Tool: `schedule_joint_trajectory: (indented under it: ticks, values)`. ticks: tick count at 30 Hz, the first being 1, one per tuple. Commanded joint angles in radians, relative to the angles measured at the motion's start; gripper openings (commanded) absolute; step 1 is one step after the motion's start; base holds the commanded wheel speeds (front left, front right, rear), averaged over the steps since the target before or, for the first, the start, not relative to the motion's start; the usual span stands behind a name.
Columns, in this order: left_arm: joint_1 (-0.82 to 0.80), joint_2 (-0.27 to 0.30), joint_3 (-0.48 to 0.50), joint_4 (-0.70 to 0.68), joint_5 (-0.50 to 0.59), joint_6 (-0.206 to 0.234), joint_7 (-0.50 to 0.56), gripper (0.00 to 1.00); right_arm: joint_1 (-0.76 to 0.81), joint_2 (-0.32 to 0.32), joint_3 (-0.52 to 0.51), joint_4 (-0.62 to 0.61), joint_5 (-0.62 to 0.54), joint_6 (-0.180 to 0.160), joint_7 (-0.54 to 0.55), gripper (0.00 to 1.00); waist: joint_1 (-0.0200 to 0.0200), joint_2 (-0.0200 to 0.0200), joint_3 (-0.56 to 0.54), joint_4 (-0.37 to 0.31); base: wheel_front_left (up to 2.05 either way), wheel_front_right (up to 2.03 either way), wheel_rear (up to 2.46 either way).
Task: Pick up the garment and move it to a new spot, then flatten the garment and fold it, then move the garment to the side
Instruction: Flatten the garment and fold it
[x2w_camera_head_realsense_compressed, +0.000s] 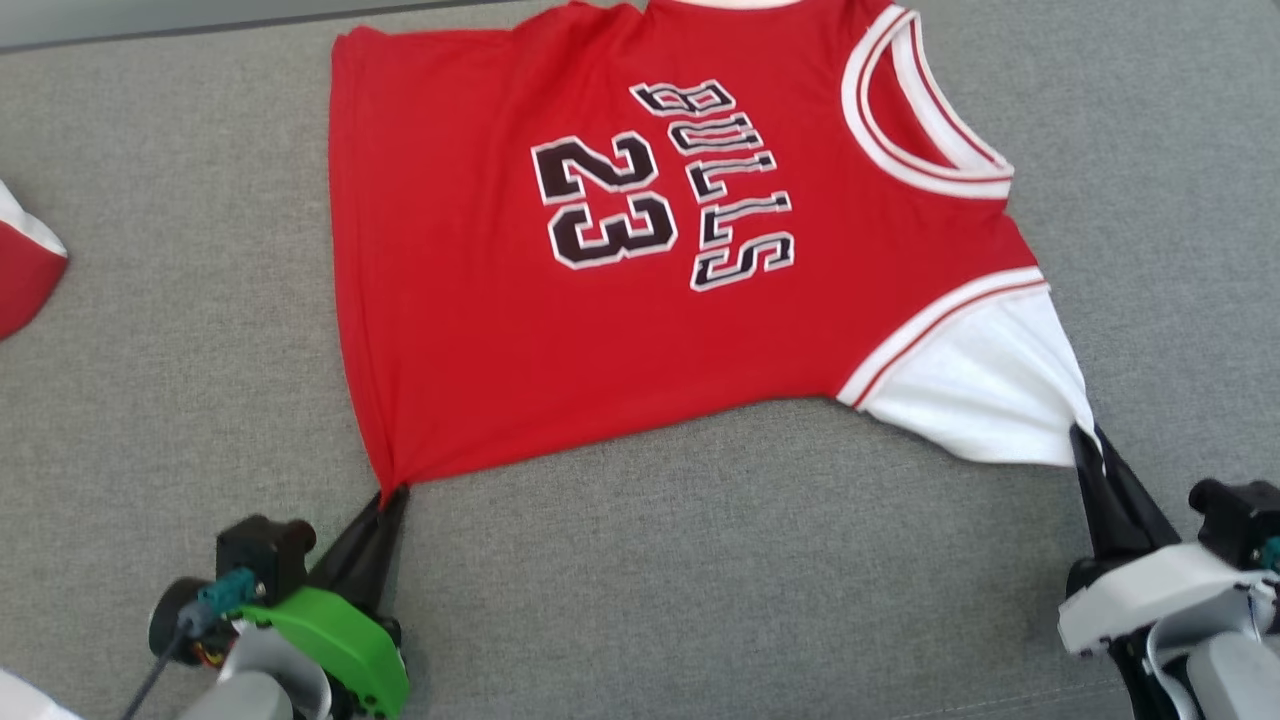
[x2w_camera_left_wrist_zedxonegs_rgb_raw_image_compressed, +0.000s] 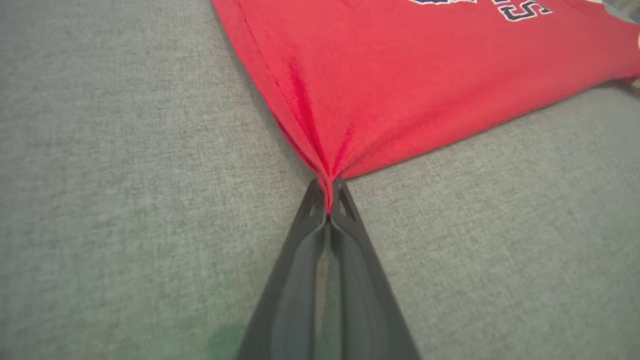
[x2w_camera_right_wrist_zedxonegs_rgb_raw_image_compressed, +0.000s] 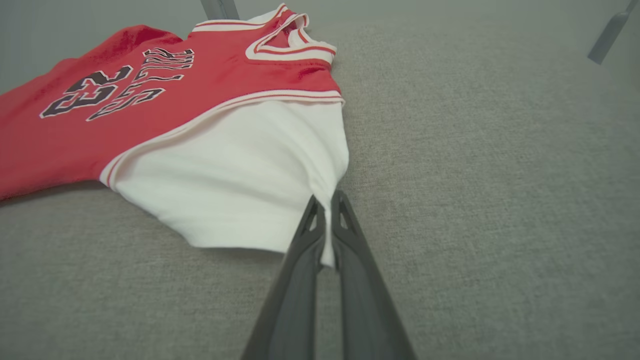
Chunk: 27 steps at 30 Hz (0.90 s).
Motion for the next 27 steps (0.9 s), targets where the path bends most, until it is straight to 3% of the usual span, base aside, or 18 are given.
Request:
schedule_joint_trajectory:
  ticks: [1, 8, 12, 17, 27]
  values:
    - [0.054, -0.006, 0.0, -0.002, 0.017, 0.017, 0.005, 0.0, 0.032, 0.003, -0.009, -0.005, -0.011, -0.002, -0.006, 0.0, 0.0001, 0.0, -0.032, -0.001, 0.0, 0.0, 0.0]
    - [0.285, -0.054, 0.078, -0.124, 0.034, 0.113, 0.006, 0.0, 0.238, 0.045, -0.038, -0.048, -0.028, -0.002, -0.011, 0.0, 0.0001, 0.0, -0.041, -0.006, 0.0, 0.0, 0.0]
    - [0.367, -0.065, 0.124, -0.199, 0.021, 0.146, 0.006, 0.0, 0.307, 0.049, -0.07, -0.106, -0.023, -0.002, -0.011, 0.0, 0.0001, 0.0, -0.032, -0.006, 0.0, 0.0, 0.0]
    - [0.4, -0.041, 0.147, -0.304, -0.011, 0.165, 0.035, 0.0, 0.289, 0.045, -0.085, -0.187, 0.0, -0.002, -0.009, 0.0, 0.0001, 0.0, -0.029, -0.01, 0.0, 0.0, 0.0]
    - [0.31, 0.07, 0.178, -0.55, -0.056, 0.261, 0.266, 0.0, 0.148, -0.036, -0.045, -0.376, 0.06, -0.002, 0.166, 0.0, 0.0001, 0.0, -0.024, -0.003, 0.0, 0.0, 0.0]
